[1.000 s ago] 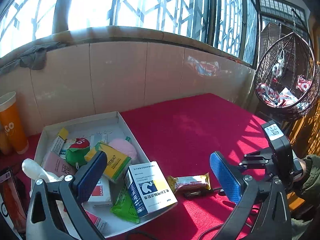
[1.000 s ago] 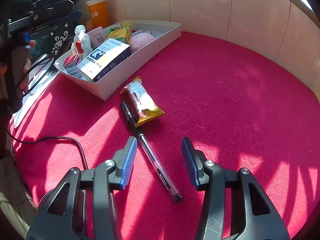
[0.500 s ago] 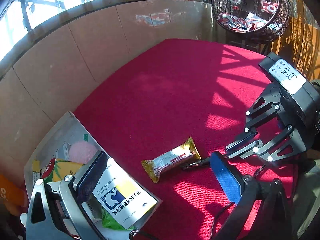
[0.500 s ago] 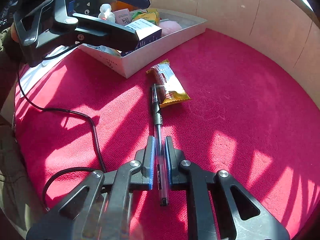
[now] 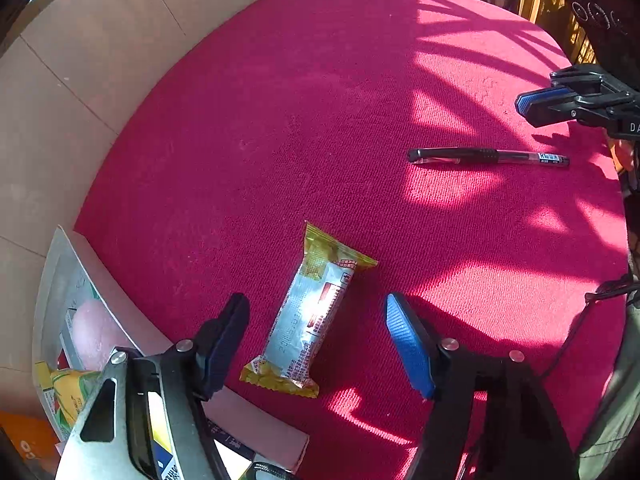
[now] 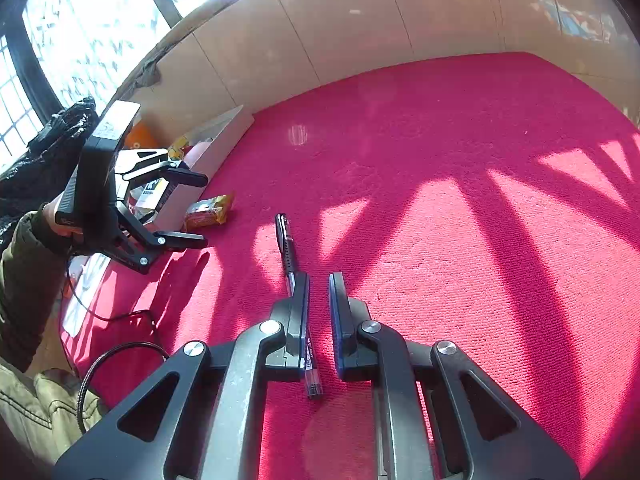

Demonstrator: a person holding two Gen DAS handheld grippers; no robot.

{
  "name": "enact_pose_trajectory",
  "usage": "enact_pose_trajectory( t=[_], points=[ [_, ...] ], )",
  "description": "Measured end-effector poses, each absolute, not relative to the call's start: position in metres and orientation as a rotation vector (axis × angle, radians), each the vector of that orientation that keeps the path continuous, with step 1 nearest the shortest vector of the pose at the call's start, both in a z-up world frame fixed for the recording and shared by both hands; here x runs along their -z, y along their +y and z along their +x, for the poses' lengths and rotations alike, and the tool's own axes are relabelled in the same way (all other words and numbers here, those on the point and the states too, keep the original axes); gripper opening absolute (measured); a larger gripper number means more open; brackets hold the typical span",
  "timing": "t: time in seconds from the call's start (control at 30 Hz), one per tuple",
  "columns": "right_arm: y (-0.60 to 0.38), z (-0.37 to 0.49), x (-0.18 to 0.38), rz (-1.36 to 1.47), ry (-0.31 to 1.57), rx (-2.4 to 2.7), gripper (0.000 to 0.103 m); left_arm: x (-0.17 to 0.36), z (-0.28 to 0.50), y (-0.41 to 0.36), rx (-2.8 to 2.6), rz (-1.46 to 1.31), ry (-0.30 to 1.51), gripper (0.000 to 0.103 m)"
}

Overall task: Organize objects
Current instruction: 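Grasp the wrapped snack bar with the left tool while the right tool grasps the black pen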

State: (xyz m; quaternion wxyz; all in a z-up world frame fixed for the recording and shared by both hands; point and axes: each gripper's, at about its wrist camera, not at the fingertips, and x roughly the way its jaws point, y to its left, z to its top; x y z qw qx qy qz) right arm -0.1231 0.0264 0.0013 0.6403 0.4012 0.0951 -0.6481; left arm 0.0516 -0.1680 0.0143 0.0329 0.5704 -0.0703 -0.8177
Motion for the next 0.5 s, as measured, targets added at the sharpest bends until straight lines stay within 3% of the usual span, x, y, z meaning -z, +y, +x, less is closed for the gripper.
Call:
enact_pose_trajectory(
  t=[0.13,0.17,0.2,0.27,0.5],
  points=[
    [0.029,-0.121,-0.003,0.914,0.172,1.469,0.008,-0.015,0.053,-0.172,2.519,1.766,-0.133,0.06],
    [0.03,-0.122,-0.005,0.914,0.163,1.465,0.008,-0.016,0.054,-0.171,2.53,1.767,-0.122,0.052],
    [0.029,-0.122,-0.005,0.911,0.159,1.461,0.008,-0.017,0.056,-0.169,2.54,1.757,-0.123,0.034],
    [0.025,-0.116,-0.007,0.906,0.154,1.458,0.008,-0.019,0.06,-0.164,2.53,1.726,-0.145,0.019],
    [0.014,-0.1,-0.009,0.878,0.302,1.499,0.01,-0.023,0.073,-0.15,2.524,1.655,-0.087,0.019]
  ],
)
